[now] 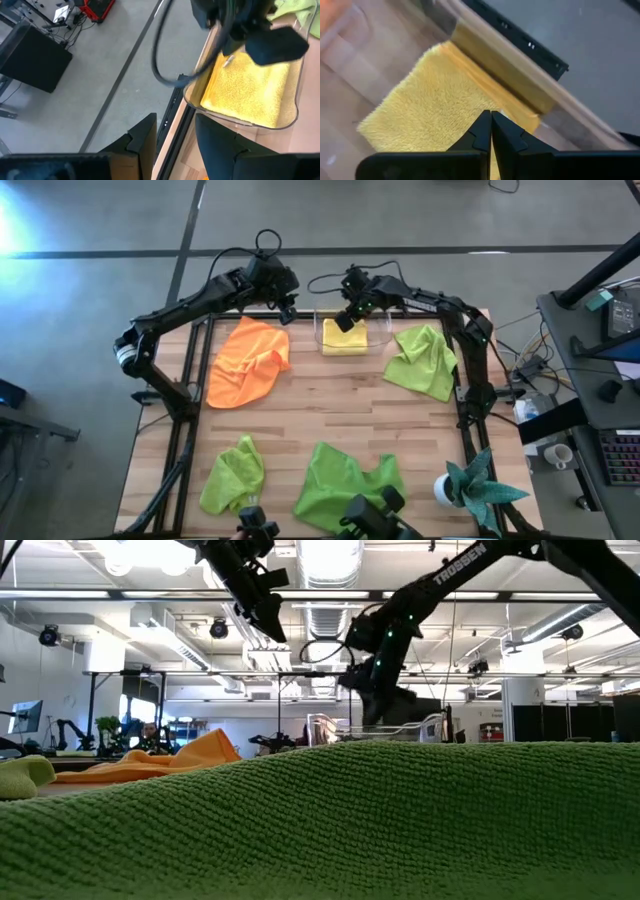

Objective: Fold microfiber towels
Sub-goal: Fold the green microfiber cloth

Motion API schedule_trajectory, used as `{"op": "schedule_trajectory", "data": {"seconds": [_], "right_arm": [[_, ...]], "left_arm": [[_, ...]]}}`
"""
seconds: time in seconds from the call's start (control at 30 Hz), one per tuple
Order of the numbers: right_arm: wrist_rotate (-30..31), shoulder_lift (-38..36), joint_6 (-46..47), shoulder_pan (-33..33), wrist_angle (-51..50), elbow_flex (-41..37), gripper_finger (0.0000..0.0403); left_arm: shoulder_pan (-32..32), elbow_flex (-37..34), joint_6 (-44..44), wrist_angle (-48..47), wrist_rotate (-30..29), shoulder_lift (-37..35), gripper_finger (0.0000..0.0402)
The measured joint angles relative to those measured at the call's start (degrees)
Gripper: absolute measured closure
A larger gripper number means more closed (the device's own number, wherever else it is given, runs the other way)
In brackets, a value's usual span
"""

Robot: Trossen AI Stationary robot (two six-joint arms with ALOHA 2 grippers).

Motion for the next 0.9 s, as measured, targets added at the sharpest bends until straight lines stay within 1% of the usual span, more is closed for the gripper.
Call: {"op": "schedule_trajectory", "data": {"seconds": [0.13, 0.3, 0.47, 0.63, 0.8, 0.9], "right_arm": [[-0.04, -3.25, -1.28, -0.51, -1.03, 0.00, 0.0394], [-0.35, -7.95, -8.63, -0.27, -3.92, -0.02, 0.0394], [-1.64, -11.36, -8.69, 1.06, -7.17, -0.72, 0.0394], [-1.71, -14.99, -11.77, 4.16, -8.99, -2.35, 0.0394], [-1.79, -18.42, -11.16, 8.06, -9.64, -5.28, 0.0394], [-1.77, -20.25, -10.78, 10.45, -9.57, -7.25, 0.0394]], "left_arm": [[0.00, -0.79, -0.01, 0.20, 0.14, 0.24, 0.0281], [-0.02, -3.35, -0.02, 0.11, 0.26, 0.24, 0.0281], [-0.60, -5.61, -0.08, 0.17, 0.28, 0.22, 0.0281], [-1.47, -7.16, -0.79, 0.06, 0.31, -0.13, 0.0281], [-3.76, -7.66, -6.36, -1.74, 0.54, -0.35, 0.0281], [-5.94, -7.70, -8.04, -3.11, 0.52, -0.65, 0.0281]]}}
